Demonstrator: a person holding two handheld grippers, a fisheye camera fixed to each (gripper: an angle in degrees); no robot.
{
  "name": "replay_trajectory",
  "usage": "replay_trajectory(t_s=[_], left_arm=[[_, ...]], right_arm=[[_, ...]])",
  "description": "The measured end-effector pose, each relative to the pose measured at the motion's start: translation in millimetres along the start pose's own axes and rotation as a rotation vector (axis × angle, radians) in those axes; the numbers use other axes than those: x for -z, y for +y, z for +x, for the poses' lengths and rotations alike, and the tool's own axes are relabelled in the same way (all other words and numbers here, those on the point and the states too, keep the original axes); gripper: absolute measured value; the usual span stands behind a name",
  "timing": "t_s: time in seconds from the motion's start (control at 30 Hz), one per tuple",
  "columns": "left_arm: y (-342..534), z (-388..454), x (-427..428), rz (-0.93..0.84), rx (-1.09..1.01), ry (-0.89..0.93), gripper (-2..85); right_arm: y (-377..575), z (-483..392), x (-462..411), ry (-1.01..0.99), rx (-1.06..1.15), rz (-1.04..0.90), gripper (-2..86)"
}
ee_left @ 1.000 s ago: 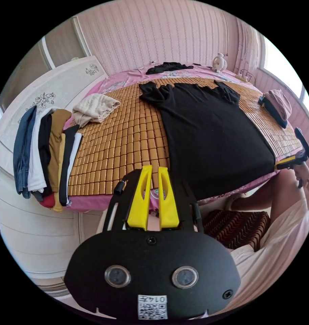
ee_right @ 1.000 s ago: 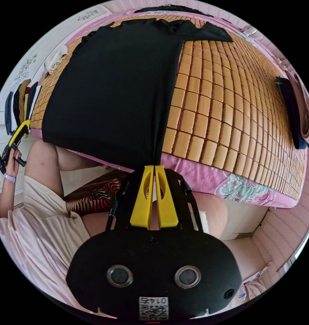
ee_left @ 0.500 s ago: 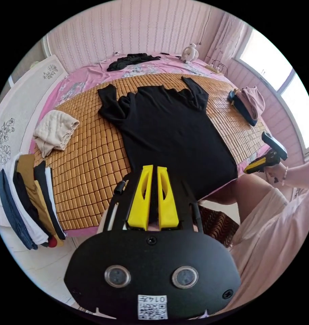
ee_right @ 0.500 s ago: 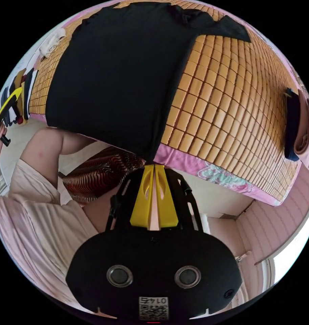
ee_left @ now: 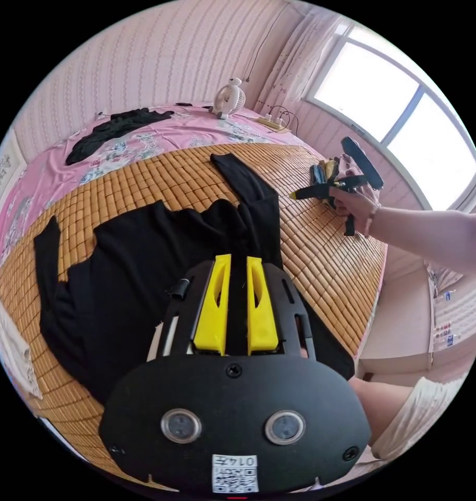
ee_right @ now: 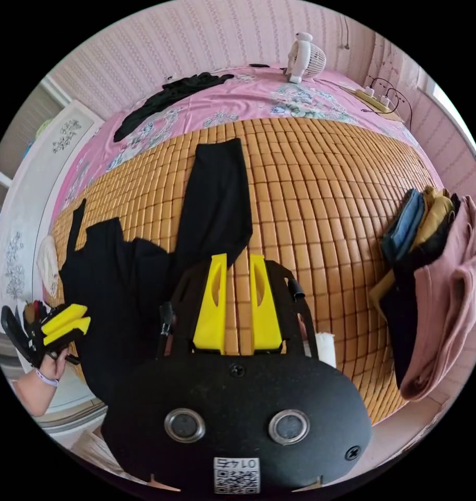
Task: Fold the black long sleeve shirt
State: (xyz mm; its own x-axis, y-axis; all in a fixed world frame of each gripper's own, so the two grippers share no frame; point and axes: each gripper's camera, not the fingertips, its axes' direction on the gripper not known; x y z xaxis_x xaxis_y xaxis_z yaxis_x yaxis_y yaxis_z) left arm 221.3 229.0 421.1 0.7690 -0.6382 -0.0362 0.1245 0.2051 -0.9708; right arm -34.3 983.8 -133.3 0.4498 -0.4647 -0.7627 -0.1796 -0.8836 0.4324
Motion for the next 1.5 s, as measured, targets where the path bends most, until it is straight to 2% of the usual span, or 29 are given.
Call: replay_trajectory(t_s=[0.13,0.17,0.3,0.43,0.57,0.73,0.83,0.93,1.1,1.17,1.23,1.37,1.5], left_arm=[[-54,-4,-64,-0.005,-0.049,-0.007,7.7],[-66,-7,-79,-0.004,-0.042,-0.004,8.0],[-89,-7,-128,-0.065,-0.063,0.001,7.3],[-93,-3,-149,-0.099,-0.102,-0.036,5.7],[-100,-1,-158,-0.133,-0.133,-0.072,1.0],[-110,1,-170,-0.152,-0.153,-0.067,-0.1],[-117,5,-179,-0.158,-0.178,-0.080,-0.2],[-119,11,-186,-0.144,-0.212,-0.104,-0.3],[-123,17,-193,-0.125,-0.216,-0.127,-0.4],[-128,18,-196,-0.146,-0.216,-0.131,-0.4],[-133,21,-200,-0.166,-0.227,-0.142,-0.4],[-136,26,-205,-0.167,-0.256,-0.163,-0.4],[-141,29,-201,-0.158,-0.254,-0.158,-0.6]], right_arm=[[-32,9,-40,0.108,0.013,0.005,5.5],[-23,6,-36,0.126,0.077,0.104,4.3],[10,12,-23,0.071,0.134,0.099,1.1],[100,37,52,0.032,0.062,0.189,0.4],[198,51,144,-0.046,-0.069,0.200,0.3],[245,96,146,0.153,-0.205,0.144,1.0],[272,126,133,0.157,-0.296,0.067,3.7],[307,128,133,0.121,-0.276,0.027,6.2],[333,151,115,0.202,-0.333,-0.058,8.2],[334,175,112,0.165,-0.360,-0.057,6.8],[335,191,102,0.113,-0.369,-0.144,5.6],[345,210,121,0.032,-0.388,-0.103,1.3],[356,218,153,-0.036,-0.410,-0.034,1.2]])
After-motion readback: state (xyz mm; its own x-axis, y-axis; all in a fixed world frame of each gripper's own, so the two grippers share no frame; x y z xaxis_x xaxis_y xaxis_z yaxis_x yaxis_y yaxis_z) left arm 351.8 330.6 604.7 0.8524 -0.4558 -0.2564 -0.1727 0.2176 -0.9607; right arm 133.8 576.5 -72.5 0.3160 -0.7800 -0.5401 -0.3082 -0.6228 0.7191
